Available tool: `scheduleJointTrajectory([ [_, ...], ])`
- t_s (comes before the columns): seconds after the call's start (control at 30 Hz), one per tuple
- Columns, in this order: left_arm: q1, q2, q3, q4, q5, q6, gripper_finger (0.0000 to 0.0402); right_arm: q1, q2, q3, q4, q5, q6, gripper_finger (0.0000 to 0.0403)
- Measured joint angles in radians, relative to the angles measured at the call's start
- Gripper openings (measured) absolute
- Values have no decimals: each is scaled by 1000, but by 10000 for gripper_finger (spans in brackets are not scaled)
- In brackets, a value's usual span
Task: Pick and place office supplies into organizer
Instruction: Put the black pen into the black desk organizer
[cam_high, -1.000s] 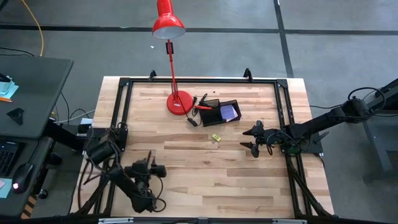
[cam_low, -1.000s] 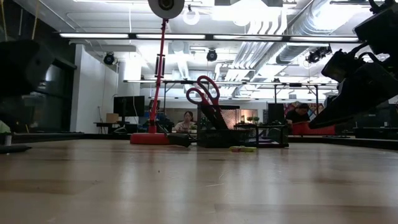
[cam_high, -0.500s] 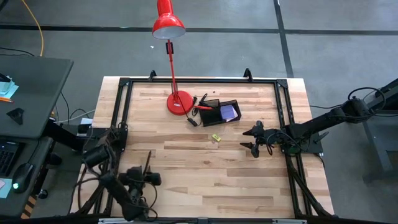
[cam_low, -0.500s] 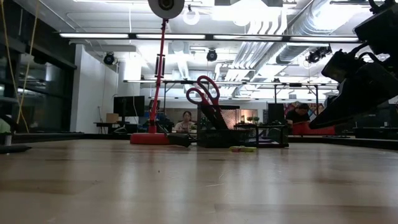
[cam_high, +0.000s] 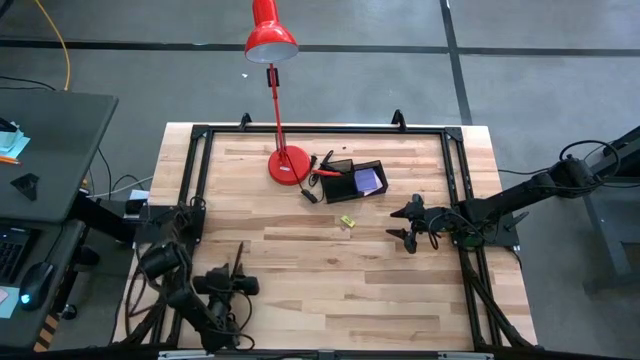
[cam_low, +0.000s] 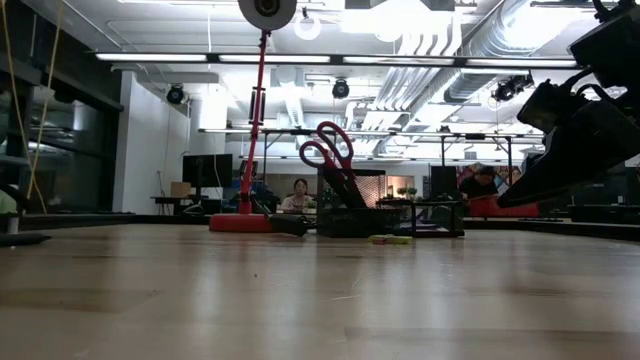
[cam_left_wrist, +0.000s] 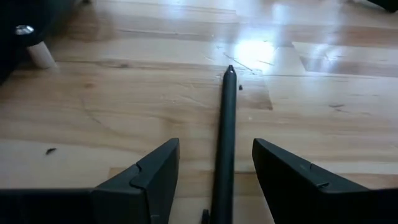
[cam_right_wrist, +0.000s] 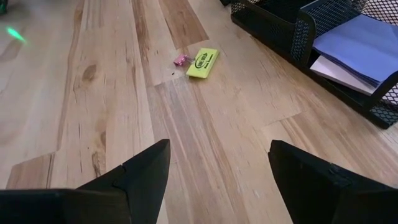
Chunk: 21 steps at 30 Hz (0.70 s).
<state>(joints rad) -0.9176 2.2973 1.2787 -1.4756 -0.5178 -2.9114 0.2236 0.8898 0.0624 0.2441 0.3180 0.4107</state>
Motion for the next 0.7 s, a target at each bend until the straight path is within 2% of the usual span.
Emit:
scheduleJointTrajectory([
  [0.17,11,36,55,-57,-3,-2,195,0,0,0,-2,0,0,261],
  [0.5,15,37,44,-36,13,6,194,0,0,0,-1,0,0,261],
  [0.7,14,34,8,14,13,8,154,0,0,0,-1,0,0,261],
])
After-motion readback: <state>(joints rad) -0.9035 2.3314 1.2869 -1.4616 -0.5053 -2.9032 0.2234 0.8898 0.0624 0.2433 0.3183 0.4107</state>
